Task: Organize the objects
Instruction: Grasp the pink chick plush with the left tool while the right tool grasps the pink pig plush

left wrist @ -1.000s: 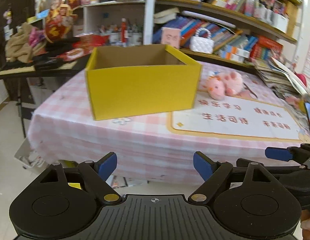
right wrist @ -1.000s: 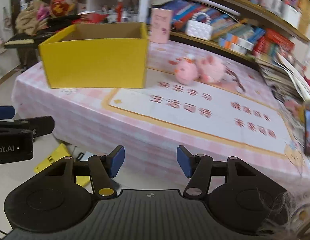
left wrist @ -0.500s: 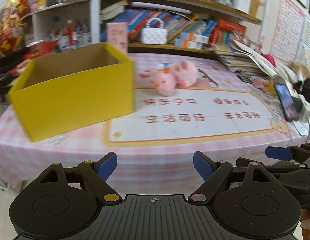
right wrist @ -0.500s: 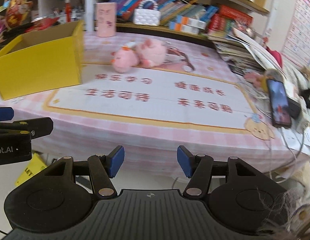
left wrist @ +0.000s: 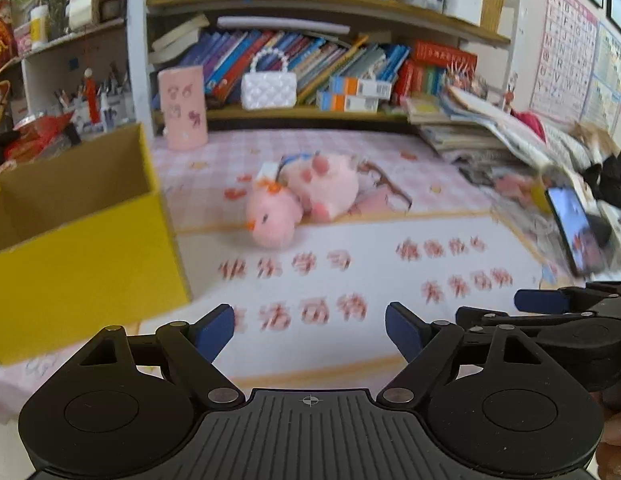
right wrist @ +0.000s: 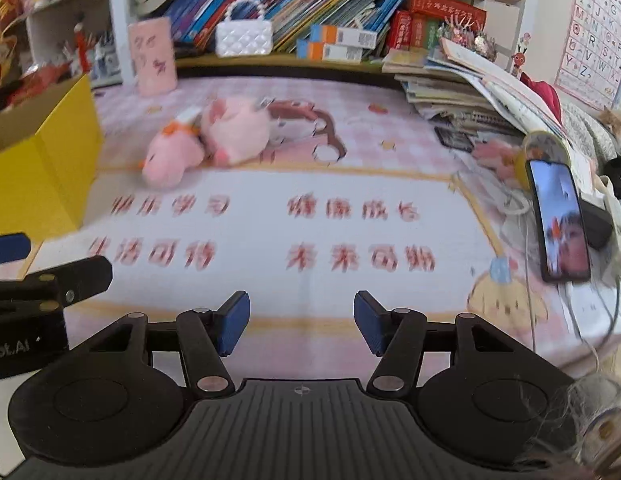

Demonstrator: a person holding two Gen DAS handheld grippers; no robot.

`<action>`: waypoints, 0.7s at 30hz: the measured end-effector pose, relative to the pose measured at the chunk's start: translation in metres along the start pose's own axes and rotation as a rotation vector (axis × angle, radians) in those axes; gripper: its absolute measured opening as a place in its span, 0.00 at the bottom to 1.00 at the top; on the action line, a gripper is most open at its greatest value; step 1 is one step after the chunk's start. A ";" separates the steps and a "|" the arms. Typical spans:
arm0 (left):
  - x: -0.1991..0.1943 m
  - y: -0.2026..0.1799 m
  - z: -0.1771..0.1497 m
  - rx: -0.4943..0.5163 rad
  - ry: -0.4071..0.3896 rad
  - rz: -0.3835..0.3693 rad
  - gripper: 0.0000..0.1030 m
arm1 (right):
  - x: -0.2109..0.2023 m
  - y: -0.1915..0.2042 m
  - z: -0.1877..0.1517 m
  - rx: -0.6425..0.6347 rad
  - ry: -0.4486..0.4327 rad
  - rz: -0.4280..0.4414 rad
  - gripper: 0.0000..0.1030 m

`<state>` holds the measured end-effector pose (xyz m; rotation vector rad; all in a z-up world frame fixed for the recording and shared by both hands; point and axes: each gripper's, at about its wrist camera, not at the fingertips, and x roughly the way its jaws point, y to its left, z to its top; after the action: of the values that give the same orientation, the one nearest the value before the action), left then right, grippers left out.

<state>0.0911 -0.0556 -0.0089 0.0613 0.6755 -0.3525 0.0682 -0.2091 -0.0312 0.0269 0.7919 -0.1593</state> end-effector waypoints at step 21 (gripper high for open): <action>0.140 0.003 0.080 -0.084 0.062 0.230 0.66 | 0.098 -0.047 0.127 0.088 -0.058 0.243 0.56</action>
<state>0.2415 -0.1080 -0.0335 0.0696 0.7358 -0.1009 0.2186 -0.2789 -0.0101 0.1995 0.7173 0.0352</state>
